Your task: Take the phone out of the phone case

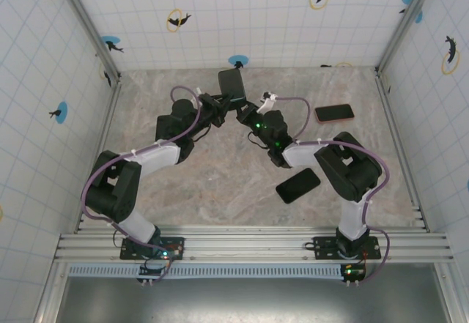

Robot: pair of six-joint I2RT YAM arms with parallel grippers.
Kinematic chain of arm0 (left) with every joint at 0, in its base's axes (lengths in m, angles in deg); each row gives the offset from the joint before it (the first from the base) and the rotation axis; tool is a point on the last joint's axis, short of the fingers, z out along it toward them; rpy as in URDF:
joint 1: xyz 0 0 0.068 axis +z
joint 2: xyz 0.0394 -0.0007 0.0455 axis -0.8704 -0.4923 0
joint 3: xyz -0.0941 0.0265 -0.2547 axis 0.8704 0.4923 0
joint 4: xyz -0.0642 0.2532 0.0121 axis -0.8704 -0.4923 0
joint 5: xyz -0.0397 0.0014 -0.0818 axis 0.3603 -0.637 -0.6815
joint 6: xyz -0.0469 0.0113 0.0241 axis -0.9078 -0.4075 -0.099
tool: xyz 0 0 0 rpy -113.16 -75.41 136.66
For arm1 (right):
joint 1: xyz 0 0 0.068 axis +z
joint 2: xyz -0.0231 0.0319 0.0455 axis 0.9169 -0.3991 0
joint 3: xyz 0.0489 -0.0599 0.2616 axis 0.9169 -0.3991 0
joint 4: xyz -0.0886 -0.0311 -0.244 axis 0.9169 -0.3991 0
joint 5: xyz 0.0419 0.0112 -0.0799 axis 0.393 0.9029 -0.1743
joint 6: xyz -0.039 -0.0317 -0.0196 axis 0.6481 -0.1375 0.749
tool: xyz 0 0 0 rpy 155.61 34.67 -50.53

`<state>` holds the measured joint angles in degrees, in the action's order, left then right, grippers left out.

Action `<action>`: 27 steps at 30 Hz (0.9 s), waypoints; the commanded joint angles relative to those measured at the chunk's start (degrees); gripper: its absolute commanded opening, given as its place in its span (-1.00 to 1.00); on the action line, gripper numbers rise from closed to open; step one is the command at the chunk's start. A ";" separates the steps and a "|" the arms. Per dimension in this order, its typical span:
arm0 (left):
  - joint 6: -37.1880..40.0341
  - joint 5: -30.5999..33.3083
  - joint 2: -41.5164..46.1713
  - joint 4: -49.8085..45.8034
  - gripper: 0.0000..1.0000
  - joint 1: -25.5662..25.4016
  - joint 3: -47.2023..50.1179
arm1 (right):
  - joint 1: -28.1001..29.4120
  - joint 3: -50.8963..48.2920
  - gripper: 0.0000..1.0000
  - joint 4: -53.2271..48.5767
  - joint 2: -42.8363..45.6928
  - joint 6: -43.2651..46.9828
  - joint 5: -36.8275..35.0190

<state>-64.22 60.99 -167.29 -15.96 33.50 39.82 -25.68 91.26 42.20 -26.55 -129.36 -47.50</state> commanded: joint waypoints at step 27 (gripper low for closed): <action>-2.41 -5.21 -3.60 7.42 -0.99 -1.07 -10.24 | 1.47 8.17 -1.00 -3.30 -2.99 10.41 -5.00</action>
<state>-65.35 58.85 -170.66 -15.04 33.96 32.68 -25.24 97.14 39.42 -27.64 -119.94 -52.14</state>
